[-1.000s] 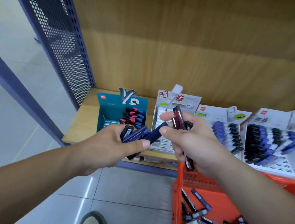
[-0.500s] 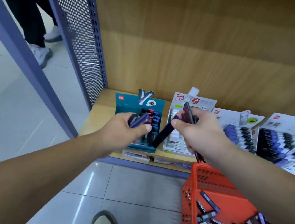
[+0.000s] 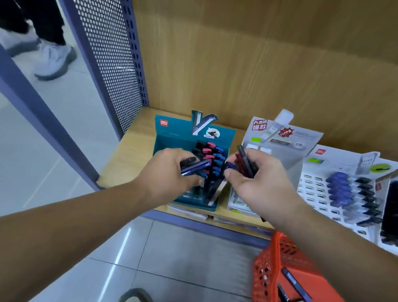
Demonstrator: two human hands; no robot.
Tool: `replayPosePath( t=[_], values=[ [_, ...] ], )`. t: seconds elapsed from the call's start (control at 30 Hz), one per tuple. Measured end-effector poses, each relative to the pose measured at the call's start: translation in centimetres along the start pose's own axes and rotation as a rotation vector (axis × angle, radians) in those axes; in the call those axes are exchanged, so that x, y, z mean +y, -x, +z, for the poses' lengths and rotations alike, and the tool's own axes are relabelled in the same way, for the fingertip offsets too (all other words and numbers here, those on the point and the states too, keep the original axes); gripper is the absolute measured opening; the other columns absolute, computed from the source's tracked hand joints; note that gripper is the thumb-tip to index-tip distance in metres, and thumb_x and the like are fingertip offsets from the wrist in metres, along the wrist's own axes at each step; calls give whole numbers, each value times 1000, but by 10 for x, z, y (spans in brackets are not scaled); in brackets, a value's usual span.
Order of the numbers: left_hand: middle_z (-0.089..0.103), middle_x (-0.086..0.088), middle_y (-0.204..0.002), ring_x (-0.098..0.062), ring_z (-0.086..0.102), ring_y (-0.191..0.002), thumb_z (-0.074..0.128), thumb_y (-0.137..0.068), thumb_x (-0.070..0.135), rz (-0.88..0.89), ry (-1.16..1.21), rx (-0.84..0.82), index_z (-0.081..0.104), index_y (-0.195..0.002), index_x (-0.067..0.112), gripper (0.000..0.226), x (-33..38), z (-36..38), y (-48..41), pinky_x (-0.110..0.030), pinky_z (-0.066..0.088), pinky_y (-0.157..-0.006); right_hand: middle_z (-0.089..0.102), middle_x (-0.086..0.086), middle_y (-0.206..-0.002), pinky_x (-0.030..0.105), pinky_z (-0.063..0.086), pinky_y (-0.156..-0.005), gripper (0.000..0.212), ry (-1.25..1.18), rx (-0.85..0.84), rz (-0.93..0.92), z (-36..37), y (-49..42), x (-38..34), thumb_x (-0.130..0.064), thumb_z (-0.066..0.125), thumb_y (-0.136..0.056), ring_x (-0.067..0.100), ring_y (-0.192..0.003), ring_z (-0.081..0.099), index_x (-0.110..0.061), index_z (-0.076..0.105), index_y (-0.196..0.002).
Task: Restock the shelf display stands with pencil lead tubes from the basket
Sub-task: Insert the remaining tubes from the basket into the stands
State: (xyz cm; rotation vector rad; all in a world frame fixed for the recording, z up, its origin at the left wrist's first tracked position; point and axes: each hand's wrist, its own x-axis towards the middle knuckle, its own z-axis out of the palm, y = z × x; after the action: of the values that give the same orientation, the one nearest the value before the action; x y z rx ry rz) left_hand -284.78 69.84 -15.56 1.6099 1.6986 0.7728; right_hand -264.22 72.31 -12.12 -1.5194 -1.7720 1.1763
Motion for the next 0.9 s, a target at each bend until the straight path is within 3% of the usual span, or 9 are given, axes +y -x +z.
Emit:
replayPosePath(
  t=[0.17,0.3,0.47,0.7,0.77,0.9],
  values=[
    [54,9,-55,-5,43,-50,85,-84,20,-7,94,7,66,-76,25,21,-4,6,0,-19,36,-49,58,-13,-56,14,38,-44,7,-45,-2,39,-5,-6,9,-18,72,-93,1,-46,51,-22,68,-90],
    [51,13,-53,-5,41,-48,87,-82,19,-13,73,41,61,-71,26,29,0,9,-2,-17,36,-49,55,-16,-52,12,37,-42,8,-88,3,44,-7,-8,7,-14,71,-93,-1,-43,49,-21,68,-90],
    [54,16,-56,-4,44,-50,84,-85,19,16,26,36,67,-77,25,20,-1,7,-1,-16,37,-50,54,-16,-54,8,35,-42,8,-129,16,30,-11,-6,2,-11,70,-94,-4,-42,49,-18,67,-91],
    [62,17,-71,-6,56,-64,79,-89,21,188,-169,13,71,-88,31,12,2,1,-3,-33,49,-60,59,-10,-63,11,38,-43,8,-82,8,41,-9,0,2,-15,69,-96,-3,-47,53,-21,68,-92],
    [61,20,-69,-5,54,-61,78,-90,22,174,-166,-5,69,-91,32,13,0,-3,-4,-29,45,-58,58,-9,-63,10,37,-42,6,-83,1,45,-10,-1,0,-14,69,-96,-4,-45,52,-19,67,-93],
    [58,19,-101,-7,61,-85,83,-86,18,311,-224,-13,72,-93,29,17,-4,-7,-5,-35,54,-73,55,-1,-68,13,37,-41,3,-62,-24,27,-6,-4,-6,-16,68,-97,0,-43,46,-14,66,-98]
  ],
)
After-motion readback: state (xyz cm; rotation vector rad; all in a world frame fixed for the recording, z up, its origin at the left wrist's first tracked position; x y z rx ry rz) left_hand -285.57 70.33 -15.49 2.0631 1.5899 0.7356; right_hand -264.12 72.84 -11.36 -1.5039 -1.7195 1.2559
